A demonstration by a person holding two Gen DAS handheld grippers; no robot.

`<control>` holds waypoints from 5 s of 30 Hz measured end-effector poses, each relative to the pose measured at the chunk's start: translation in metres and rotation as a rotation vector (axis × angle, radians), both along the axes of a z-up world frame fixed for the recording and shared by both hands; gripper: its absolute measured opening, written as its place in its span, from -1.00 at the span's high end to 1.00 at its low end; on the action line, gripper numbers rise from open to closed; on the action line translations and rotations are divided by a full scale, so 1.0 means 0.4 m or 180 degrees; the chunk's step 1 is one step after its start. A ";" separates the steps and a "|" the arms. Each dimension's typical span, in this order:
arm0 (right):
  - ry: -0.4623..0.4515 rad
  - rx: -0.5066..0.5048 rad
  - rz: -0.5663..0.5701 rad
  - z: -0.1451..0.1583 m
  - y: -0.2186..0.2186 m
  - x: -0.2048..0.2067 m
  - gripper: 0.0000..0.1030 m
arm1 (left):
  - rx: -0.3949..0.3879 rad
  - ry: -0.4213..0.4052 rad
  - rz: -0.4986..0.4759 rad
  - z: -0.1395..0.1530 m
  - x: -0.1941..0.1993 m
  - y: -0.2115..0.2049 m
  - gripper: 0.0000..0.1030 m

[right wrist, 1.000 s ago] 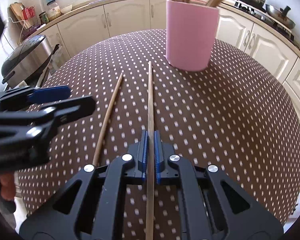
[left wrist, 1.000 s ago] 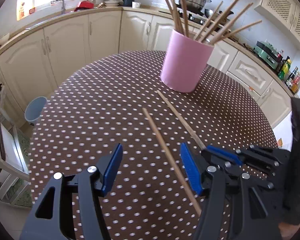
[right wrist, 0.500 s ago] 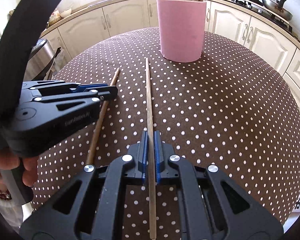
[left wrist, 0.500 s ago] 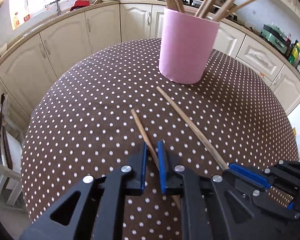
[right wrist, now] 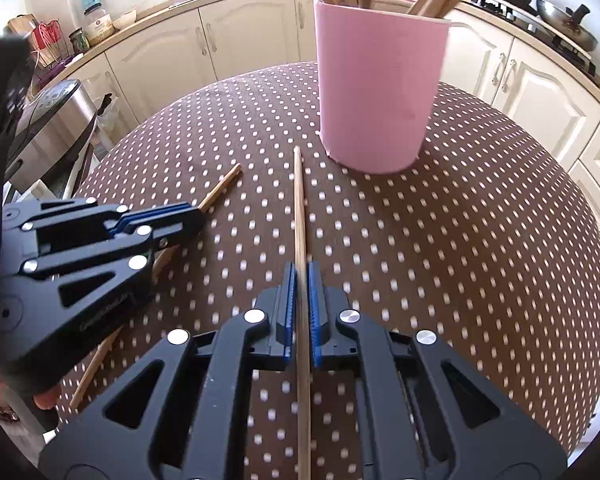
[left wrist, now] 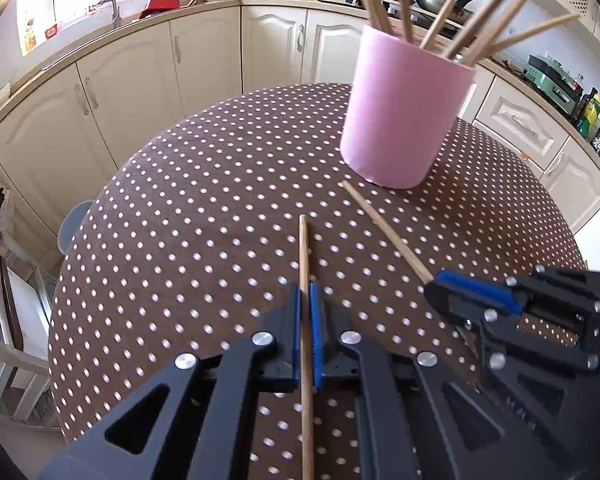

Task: Organize utensils
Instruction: 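Close the left gripper on one chopstick while the right gripper grasps another, then lift both held chopsticks upright and carry them above the pink cup, then lower both chopsticks into the pink cup and open both grippers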

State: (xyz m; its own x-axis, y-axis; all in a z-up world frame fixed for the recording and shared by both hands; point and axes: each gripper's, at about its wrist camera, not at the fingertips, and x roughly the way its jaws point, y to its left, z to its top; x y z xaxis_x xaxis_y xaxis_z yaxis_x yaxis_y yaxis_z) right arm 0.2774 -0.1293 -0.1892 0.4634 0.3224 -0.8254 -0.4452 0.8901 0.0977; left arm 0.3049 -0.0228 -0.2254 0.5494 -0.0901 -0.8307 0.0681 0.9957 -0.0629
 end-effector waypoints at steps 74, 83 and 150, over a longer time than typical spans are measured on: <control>0.0102 0.0026 -0.0037 0.016 0.007 0.029 0.84 | -0.0190 -0.0548 -0.0044 0.185 -0.059 0.087 0.90; 0.0123 -0.0024 0.0025 0.000 0.047 0.085 0.81 | -0.0191 -0.0469 -0.0084 0.150 -0.035 0.070 0.90; -0.2668 0.1436 -0.0651 0.511 -0.185 0.039 0.89 | -0.0701 -0.2795 0.0021 0.583 0.058 -0.089 0.90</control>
